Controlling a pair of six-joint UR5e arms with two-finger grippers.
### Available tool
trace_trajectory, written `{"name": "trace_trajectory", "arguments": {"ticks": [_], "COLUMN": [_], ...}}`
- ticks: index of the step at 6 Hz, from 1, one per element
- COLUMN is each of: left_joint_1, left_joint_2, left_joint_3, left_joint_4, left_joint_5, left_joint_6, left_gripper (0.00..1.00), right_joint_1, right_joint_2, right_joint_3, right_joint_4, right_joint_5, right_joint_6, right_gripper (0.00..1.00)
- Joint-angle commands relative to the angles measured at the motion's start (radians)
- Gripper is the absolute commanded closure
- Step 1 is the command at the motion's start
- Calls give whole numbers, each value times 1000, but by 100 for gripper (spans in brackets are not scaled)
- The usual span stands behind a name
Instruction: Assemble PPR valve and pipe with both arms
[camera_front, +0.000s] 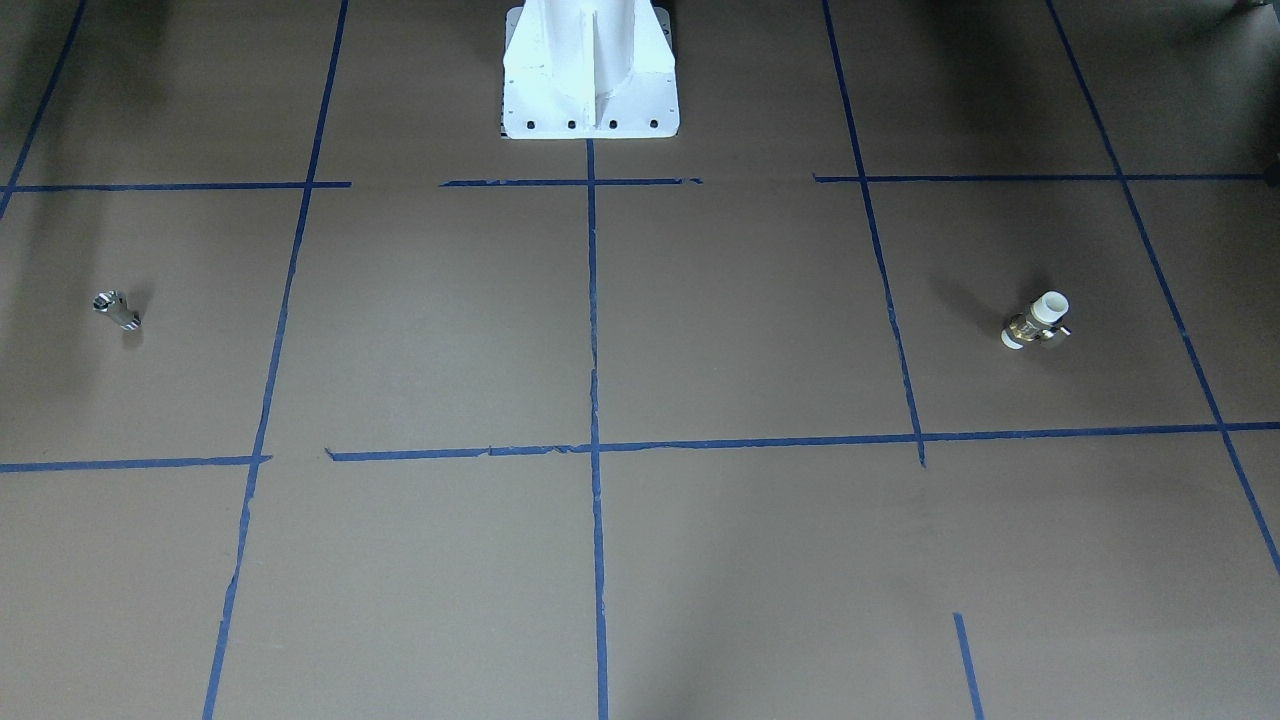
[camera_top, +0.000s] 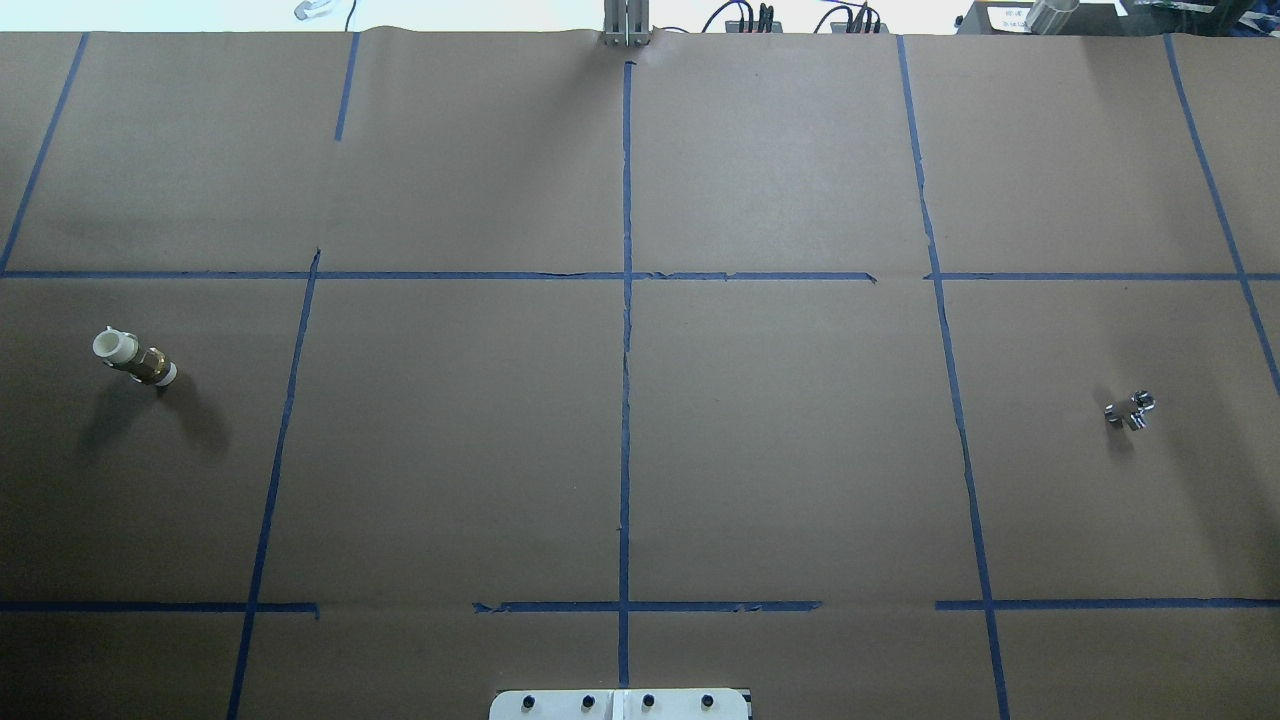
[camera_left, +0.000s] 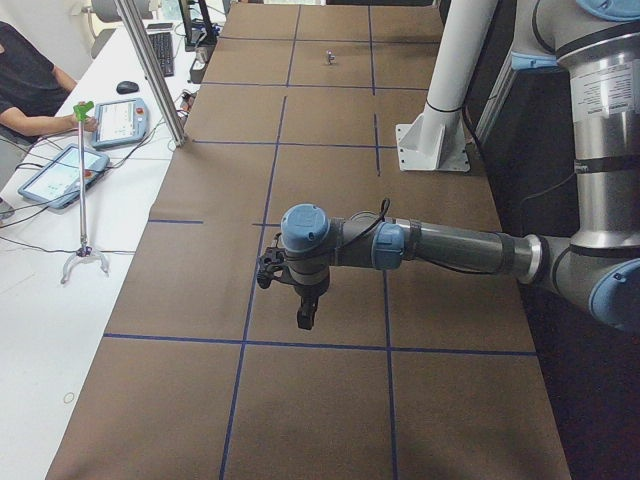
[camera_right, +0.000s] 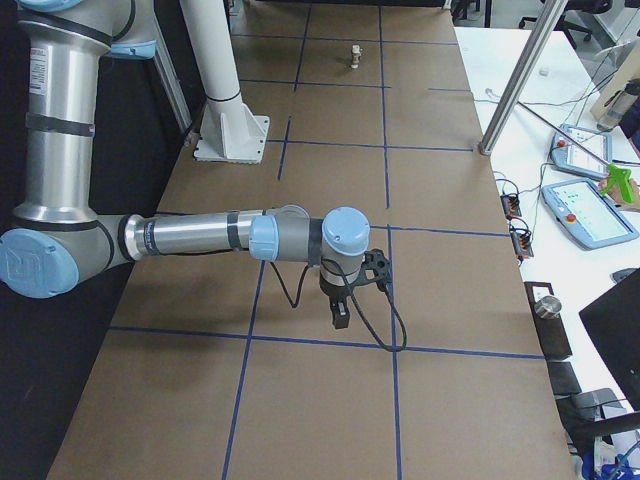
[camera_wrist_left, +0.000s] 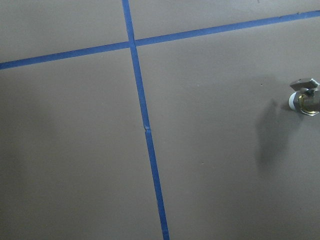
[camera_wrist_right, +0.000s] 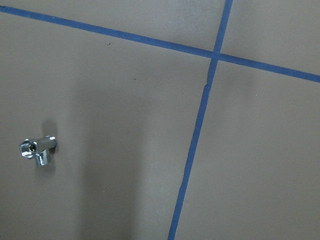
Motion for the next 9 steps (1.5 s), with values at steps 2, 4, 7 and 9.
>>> {"name": "trace_trajectory", "arguments": {"ticks": [2,4,7,9], "left_joint_1": [5,5,8,144], "left_joint_2": [14,15,31,-30], "left_joint_3": [-16,-22,-22,-28], "left_joint_4": [21,12,7,-144], "left_joint_5": [20,4,-35,-30], "left_joint_6": [5,5,-4,-367], "left_gripper": [0,0,0,0], "right_joint_1": [-1,-1,-13,-23], "right_joint_2": [-7,-7,-77,-77], "right_joint_3": [12,11,4,6], "right_joint_4": [-34,-10,116,116], "right_joint_5": [-24,-16,-4,27], "right_joint_6": [-7,-7,-3,-3], "right_gripper": [0,0,0,0]}}
